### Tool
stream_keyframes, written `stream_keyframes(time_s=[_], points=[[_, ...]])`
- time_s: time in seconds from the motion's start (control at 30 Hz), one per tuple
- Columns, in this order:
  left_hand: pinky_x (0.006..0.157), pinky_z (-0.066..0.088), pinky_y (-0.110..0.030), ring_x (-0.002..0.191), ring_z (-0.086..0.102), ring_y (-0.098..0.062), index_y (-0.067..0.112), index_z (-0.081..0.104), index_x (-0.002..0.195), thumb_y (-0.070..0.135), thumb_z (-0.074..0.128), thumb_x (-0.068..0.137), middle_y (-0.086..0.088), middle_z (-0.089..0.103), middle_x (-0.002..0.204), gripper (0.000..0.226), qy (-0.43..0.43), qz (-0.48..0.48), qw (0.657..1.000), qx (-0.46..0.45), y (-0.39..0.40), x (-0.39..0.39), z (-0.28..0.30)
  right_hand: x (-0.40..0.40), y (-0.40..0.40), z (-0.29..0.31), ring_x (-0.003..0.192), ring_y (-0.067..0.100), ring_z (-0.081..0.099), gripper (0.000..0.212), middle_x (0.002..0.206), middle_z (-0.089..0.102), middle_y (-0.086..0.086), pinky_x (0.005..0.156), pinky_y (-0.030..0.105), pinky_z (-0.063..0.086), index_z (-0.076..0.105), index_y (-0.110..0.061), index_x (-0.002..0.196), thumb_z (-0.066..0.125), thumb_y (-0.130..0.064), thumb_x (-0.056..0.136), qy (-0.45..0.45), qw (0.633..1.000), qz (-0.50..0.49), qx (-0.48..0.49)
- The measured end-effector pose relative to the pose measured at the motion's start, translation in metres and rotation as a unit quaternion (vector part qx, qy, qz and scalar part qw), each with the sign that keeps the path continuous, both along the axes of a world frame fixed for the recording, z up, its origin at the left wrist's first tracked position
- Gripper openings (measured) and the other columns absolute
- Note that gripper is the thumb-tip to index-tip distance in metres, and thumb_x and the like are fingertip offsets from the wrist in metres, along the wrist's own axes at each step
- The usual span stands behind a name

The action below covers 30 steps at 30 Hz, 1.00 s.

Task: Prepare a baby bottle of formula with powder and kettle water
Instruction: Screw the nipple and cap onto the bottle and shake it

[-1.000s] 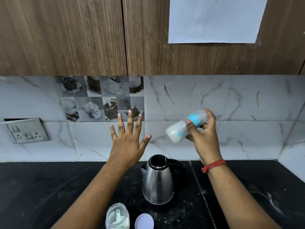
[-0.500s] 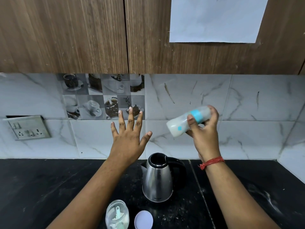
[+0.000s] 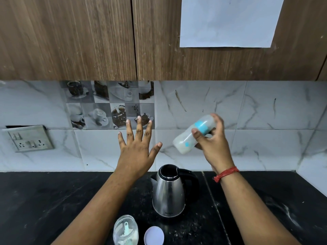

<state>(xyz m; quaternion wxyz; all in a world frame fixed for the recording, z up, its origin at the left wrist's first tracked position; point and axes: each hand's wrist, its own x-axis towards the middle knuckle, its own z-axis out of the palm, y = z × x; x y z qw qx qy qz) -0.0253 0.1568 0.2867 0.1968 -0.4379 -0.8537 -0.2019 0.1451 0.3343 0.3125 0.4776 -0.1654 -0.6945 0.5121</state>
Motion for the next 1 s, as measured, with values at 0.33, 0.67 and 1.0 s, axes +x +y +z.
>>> stream_keyframes(time_s=[0.33, 0.67, 1.0], points=[[0.124, -0.007, -0.065, 0.148, -0.042, -0.028, 0.045, -0.035, 0.150, 0.082, -0.015, 0.085, 0.005, -0.041, 0.163, 0.077, 0.006, -0.001, 1.000, -0.002, 0.0000, 0.0000, 0.0008, -0.0034, -0.0037, 0.0042, 0.095, 0.011, 0.071, 0.067, 0.115, 0.062, -0.004, 0.070, 0.035, 0.064, 0.042, -0.056, 0.134, 0.081, -0.030, 0.086, -0.015, 0.999, 0.014, 0.027], [0.123, -0.009, -0.063, 0.149, -0.040, -0.029, 0.045, -0.034, 0.151, 0.082, -0.014, 0.086, 0.005, -0.043, 0.162, 0.077, 0.006, 0.000, 1.000, 0.006, 0.0007, -0.0010, 0.0027, -0.0008, 0.0008, -0.0007, 0.094, 0.007, 0.073, 0.068, 0.120, 0.061, -0.001, 0.068, 0.035, 0.064, 0.036, -0.044, 0.142, 0.077, -0.032, 0.089, 0.062, 0.998, -0.011, -0.029], [0.124, -0.009, -0.064, 0.149, -0.040, -0.029, 0.044, -0.032, 0.153, 0.081, -0.014, 0.086, 0.005, -0.042, 0.162, 0.078, 0.018, -0.001, 1.000, -0.004, -0.0015, -0.0005, 0.0032, -0.0028, -0.0054, 0.0038, 0.098, 0.015, 0.070, 0.068, 0.115, 0.062, -0.003, 0.072, 0.038, 0.065, 0.041, -0.049, 0.138, 0.080, -0.027, 0.087, -0.039, 0.998, 0.026, 0.032]])
